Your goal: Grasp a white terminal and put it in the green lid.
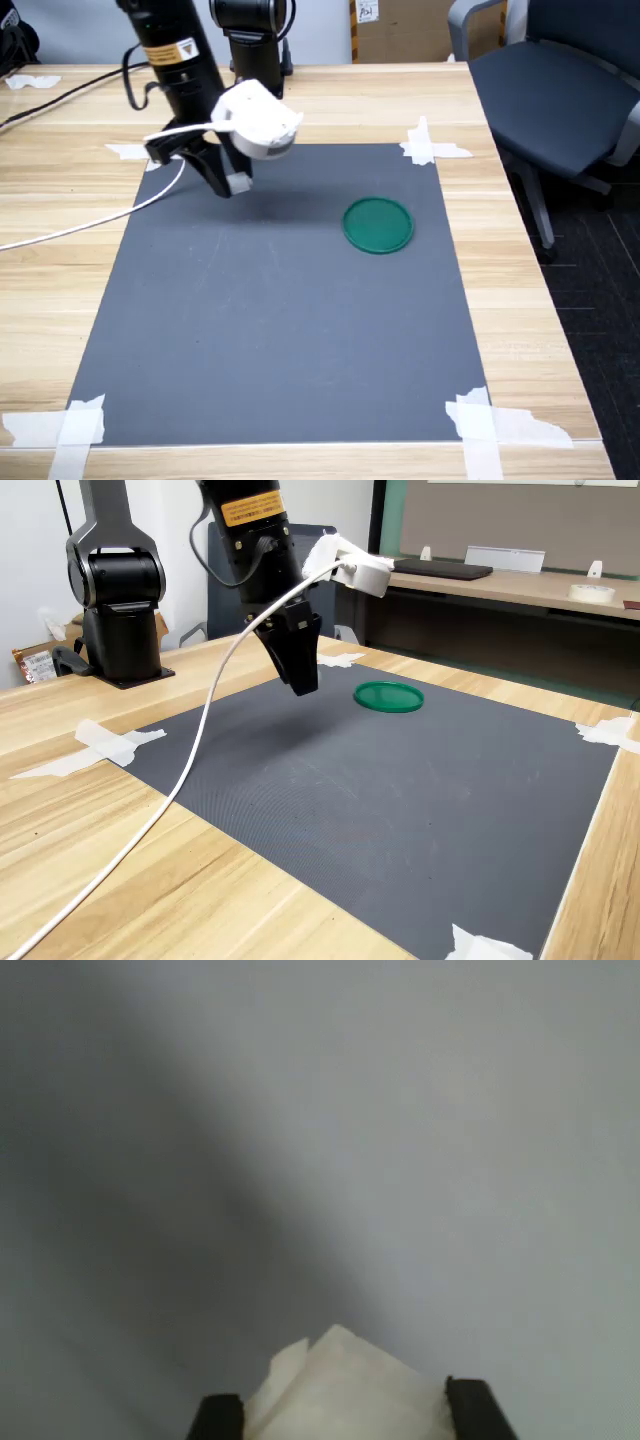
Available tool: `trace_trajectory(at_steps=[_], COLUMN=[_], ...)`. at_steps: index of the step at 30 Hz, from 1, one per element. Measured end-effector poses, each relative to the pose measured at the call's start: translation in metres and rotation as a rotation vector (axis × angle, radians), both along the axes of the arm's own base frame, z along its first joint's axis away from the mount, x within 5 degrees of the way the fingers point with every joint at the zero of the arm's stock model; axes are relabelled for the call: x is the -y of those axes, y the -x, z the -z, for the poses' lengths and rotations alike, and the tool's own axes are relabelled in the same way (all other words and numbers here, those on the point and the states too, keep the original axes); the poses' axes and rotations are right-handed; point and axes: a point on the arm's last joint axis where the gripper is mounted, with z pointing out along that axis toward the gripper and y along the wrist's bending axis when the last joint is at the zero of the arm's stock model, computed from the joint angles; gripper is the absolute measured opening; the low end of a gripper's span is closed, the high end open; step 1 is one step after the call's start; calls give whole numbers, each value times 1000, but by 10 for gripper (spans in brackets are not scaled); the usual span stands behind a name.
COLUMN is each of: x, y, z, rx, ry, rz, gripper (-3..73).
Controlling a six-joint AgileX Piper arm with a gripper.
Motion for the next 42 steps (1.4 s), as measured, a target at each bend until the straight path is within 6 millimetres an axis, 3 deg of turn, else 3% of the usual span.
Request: trace_trajectory(at_steps=[9,16,22,30,36,42], x=[-68,-109,-136,-157,-157,-156], y=[8,15,-4,-25,-30,-29], z=[0,1,0,13,32,33], rx=[-34,-27,-28,-88,-138,-142], ry=[-34,-42,-34,25,88,112], rz=[-57,-108,-73,-112,-132,-189], gripper=[357,357,357,356,356,356])
